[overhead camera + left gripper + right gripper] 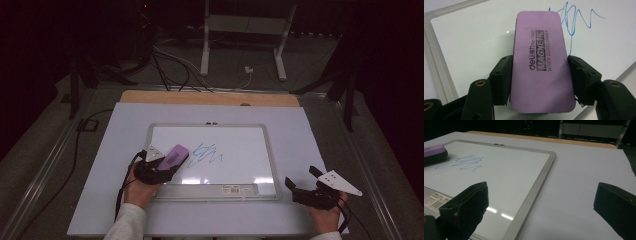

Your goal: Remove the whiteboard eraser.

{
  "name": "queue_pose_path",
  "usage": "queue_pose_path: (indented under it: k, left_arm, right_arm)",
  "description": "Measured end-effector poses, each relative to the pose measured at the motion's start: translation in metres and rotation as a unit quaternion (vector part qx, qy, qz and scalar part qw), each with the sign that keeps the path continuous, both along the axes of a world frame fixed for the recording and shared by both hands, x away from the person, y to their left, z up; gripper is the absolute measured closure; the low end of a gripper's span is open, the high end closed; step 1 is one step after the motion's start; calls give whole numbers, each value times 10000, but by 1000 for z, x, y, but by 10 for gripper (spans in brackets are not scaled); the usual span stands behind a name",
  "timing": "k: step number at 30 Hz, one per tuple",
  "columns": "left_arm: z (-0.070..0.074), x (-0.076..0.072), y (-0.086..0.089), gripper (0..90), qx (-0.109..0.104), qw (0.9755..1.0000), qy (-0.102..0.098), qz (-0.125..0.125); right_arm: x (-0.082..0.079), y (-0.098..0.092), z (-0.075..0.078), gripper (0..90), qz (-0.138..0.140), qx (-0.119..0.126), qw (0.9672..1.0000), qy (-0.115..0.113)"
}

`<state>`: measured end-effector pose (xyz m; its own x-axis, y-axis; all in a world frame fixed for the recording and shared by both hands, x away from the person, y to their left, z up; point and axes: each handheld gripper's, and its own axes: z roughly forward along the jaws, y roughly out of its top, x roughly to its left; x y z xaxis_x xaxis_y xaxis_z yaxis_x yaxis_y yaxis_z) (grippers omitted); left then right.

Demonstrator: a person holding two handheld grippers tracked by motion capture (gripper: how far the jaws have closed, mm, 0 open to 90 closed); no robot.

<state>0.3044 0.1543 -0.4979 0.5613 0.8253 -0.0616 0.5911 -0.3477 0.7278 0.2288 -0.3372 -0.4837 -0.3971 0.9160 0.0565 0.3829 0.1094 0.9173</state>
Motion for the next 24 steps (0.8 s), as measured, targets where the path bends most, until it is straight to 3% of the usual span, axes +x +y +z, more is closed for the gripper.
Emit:
queue_pose_path:
  k: [5, 14, 19, 24]
  left_arm:
    - [-4, 4, -7, 410, -14, 10000, 64, -26]
    - [-7, 8, -22, 409, 161, 9997, 72, -187]
    - [-2, 14, -29, 304, 94, 9999, -65, -60]
    - [2, 23, -36, 297, 157, 9998, -93, -9]
  right_arm:
    - [0, 0, 0, 0, -7, 4, 10000, -5]
    - [0, -1, 0, 0, -9, -2, 10000, -7]
    - [0, -1, 0, 0, -6, -5, 10000, -4]
    - [0, -1, 0, 0, 3, -16, 10000, -3]
